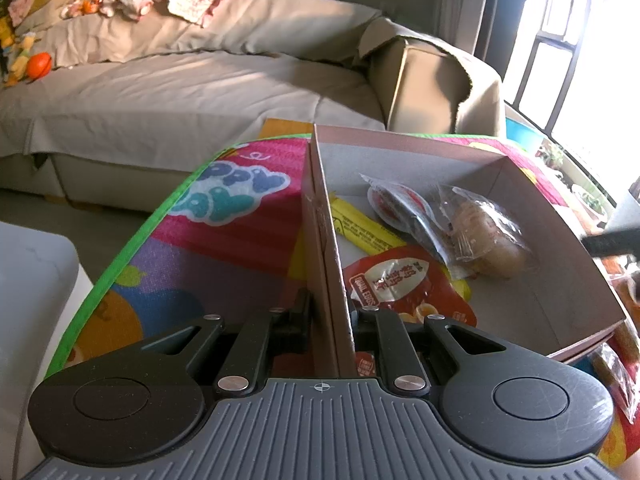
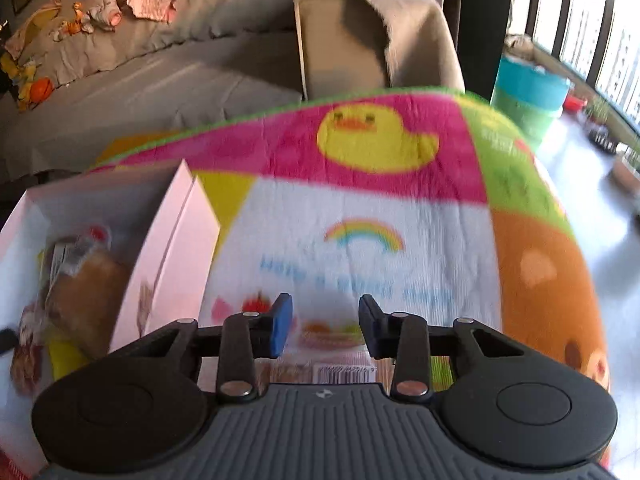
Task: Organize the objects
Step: 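Reach and grasp the clear barcode-printed packet with the right gripper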
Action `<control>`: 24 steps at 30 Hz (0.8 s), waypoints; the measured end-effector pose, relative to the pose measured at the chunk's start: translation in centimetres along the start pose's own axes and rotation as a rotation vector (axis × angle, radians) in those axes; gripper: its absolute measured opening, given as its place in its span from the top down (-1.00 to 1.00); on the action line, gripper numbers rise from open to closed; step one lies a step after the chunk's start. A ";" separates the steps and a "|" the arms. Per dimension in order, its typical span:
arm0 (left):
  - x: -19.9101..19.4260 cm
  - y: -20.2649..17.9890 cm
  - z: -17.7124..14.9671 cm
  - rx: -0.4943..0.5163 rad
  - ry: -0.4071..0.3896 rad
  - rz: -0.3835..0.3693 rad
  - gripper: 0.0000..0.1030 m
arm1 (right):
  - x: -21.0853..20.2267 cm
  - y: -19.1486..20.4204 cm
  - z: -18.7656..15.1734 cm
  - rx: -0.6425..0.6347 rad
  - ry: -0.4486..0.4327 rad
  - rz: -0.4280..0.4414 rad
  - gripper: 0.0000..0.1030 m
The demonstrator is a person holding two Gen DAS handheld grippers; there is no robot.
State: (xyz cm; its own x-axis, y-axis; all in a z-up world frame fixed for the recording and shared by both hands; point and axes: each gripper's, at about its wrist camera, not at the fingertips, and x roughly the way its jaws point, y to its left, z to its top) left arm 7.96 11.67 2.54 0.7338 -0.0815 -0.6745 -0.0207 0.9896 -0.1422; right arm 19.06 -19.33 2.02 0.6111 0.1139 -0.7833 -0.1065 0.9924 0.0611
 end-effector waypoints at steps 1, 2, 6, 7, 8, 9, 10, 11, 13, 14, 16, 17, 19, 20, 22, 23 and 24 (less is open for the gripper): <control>0.0 0.0 0.0 0.000 0.000 0.000 0.71 | -0.8 -0.4 -0.7 0.001 0.001 0.006 0.30; 0.0 0.0 0.0 0.000 -0.001 0.000 0.71 | -1.5 -0.8 -1.4 0.006 0.004 0.015 0.30; 0.0 0.0 0.0 0.000 0.000 0.000 0.71 | -5.1 -2.5 -4.7 0.042 0.038 0.040 0.29; 0.0 0.0 0.0 -0.001 0.000 0.000 0.71 | -6.0 -2.6 -5.6 0.040 0.040 0.044 0.29; 0.0 0.0 0.0 0.000 0.000 0.000 0.71 | -6.7 -2.6 -6.4 0.035 0.057 0.058 0.29; 0.0 0.0 0.0 0.000 0.000 0.000 0.71 | -7.4 -2.6 -7.3 0.023 0.072 0.078 0.29; 0.0 0.0 0.0 0.000 0.000 0.000 0.71 | -8.1 -2.4 -8.0 0.008 0.076 0.088 0.29; 0.0 0.0 0.0 0.001 0.000 0.001 0.71 | -8.8 -2.1 -8.8 -0.009 0.071 0.086 0.26; 0.0 0.0 0.0 0.001 0.000 0.001 0.71 | -10.2 -1.6 -9.8 -0.043 0.039 0.076 -0.02; 0.0 0.0 0.0 0.000 0.001 0.001 0.71 | -10.9 -1.4 -10.3 -0.056 0.018 0.064 -0.25; 0.0 0.0 0.0 0.003 0.001 0.001 0.70 | -11.9 -1.2 -10.9 -0.071 -0.014 0.036 -0.36; 0.0 0.0 0.0 0.002 0.001 0.001 0.70 | -12.5 -1.2 -11.3 -0.074 -0.020 0.030 -0.36; 0.0 0.1 0.0 0.001 0.001 0.001 0.70 | -13.1 -1.4 -11.9 -0.080 -0.012 0.033 -0.40; 0.0 0.1 0.0 0.001 0.001 0.001 0.70 | -13.4 -1.5 -12.2 -0.087 0.001 0.033 -0.42; 0.0 0.1 -0.1 0.001 0.000 0.001 0.70 | -13.6 -1.5 -13.1 -0.124 0.023 0.008 -0.43; 0.0 0.1 -0.1 0.001 0.000 0.001 0.70 | -13.7 -1.3 -13.6 -0.153 0.022 -0.015 -0.39; 0.0 0.1 -0.1 0.001 0.000 0.001 0.70 | -13.6 -1.0 -13.8 -0.207 0.012 -0.072 -0.30</control>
State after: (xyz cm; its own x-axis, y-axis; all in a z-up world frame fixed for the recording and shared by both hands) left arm 7.94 11.74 2.46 0.7336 -0.0806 -0.6748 -0.0207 0.9898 -0.1407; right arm 0.02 -22.51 4.12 0.6136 0.0408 -0.7886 -0.2219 0.9673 -0.1226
